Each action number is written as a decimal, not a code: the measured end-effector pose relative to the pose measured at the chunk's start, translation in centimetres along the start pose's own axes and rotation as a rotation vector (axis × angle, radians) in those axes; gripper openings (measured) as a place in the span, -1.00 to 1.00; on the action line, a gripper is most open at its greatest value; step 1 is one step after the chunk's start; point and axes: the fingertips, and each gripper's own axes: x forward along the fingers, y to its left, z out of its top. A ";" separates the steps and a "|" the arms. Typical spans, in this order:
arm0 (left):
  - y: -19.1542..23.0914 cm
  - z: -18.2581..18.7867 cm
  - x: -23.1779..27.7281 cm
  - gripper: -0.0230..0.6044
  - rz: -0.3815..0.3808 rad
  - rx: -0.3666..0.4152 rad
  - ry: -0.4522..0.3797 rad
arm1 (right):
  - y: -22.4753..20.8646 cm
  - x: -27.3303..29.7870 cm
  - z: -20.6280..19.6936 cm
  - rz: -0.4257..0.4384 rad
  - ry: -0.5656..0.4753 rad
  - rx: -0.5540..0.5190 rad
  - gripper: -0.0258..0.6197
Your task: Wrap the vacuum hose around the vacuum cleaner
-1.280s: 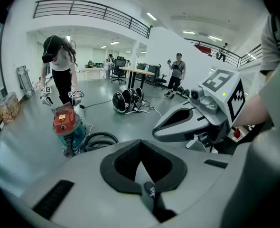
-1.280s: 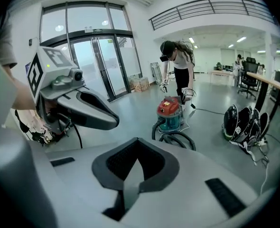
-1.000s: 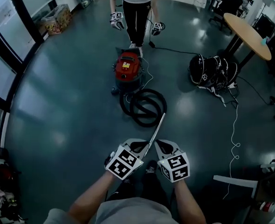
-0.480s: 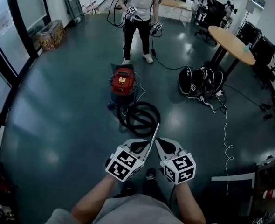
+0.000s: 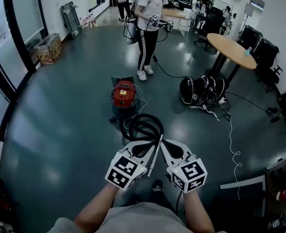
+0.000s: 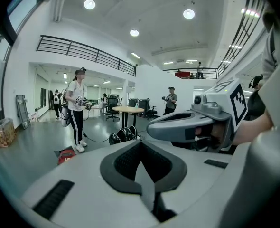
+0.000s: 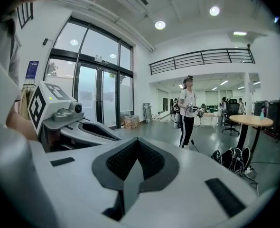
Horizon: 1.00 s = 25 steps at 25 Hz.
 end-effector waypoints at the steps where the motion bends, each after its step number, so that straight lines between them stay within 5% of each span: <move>1: -0.1 0.3 -0.1 -0.91 -0.001 0.004 -0.004 | 0.0 -0.2 0.2 0.000 -0.009 0.003 -0.91; 25: -2.0 1.4 -1.2 -0.91 0.001 0.023 -0.041 | 1.0 -2.2 1.2 0.004 -0.058 0.001 -0.91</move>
